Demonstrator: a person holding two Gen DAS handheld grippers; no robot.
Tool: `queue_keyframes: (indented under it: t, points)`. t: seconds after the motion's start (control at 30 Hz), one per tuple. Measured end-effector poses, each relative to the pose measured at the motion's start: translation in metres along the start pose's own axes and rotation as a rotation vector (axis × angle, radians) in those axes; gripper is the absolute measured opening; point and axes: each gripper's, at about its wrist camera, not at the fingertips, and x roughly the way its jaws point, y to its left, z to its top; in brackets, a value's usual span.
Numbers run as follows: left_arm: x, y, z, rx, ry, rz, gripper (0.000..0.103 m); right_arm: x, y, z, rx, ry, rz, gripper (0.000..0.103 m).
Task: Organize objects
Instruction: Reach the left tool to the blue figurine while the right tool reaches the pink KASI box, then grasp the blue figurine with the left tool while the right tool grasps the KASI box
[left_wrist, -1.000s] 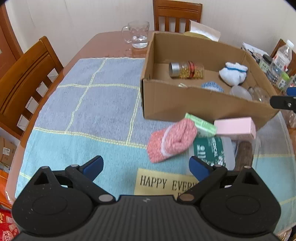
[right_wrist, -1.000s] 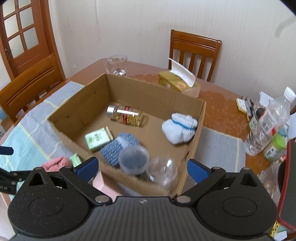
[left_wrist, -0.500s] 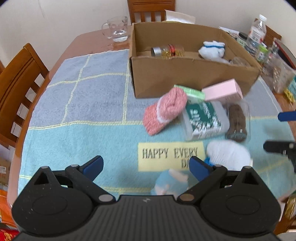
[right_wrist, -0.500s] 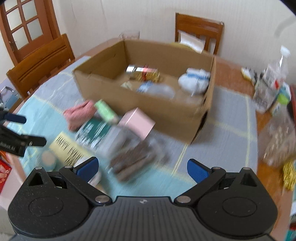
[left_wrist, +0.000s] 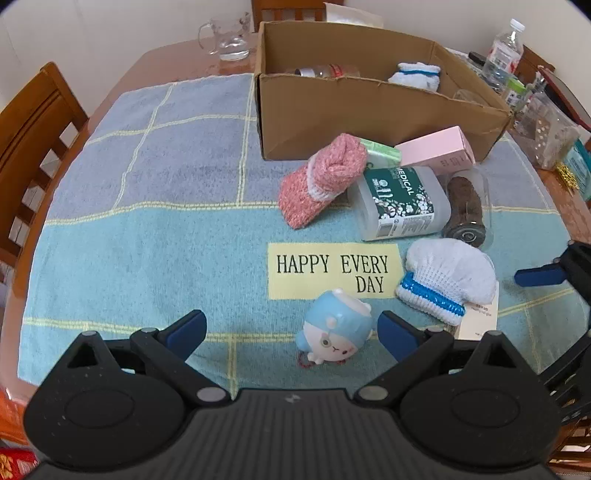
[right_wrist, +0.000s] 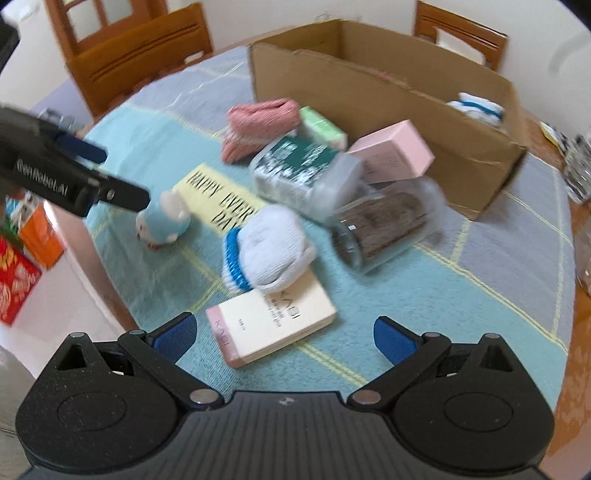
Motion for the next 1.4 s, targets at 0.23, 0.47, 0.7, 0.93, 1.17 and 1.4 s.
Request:
queue_keyframes:
  t: [0.23,0.47,0.7,0.93,1.17,1.4]
  points:
    - [0.004,-0.005,-0.008,-0.024,0.026,0.004,0.099,0.018,0.006,0.001,-0.135,0.025,0.022,0.103]
    - [0.010,-0.007,-0.012,-0.043,0.048,0.023,0.099,0.027,0.008,0.008,-0.228,0.020,0.064,0.102]
    - [0.016,-0.010,-0.010,-0.039,0.056,0.017,0.099,0.026,0.007,0.004,-0.247,0.045,0.063,0.086]
    - [0.028,-0.016,-0.011,0.015,0.047,0.015,0.098,0.019,-0.010,-0.008,-0.116,0.056,-0.008,0.085]
    - [0.036,-0.021,-0.018,0.087,0.021,0.001,0.091,0.010,-0.039,-0.024,0.053,0.065,-0.094,0.086]
    - [0.043,-0.022,-0.019,0.150,0.010,-0.031,0.069,0.010,-0.048,-0.029,0.146,0.065,-0.126,0.088]
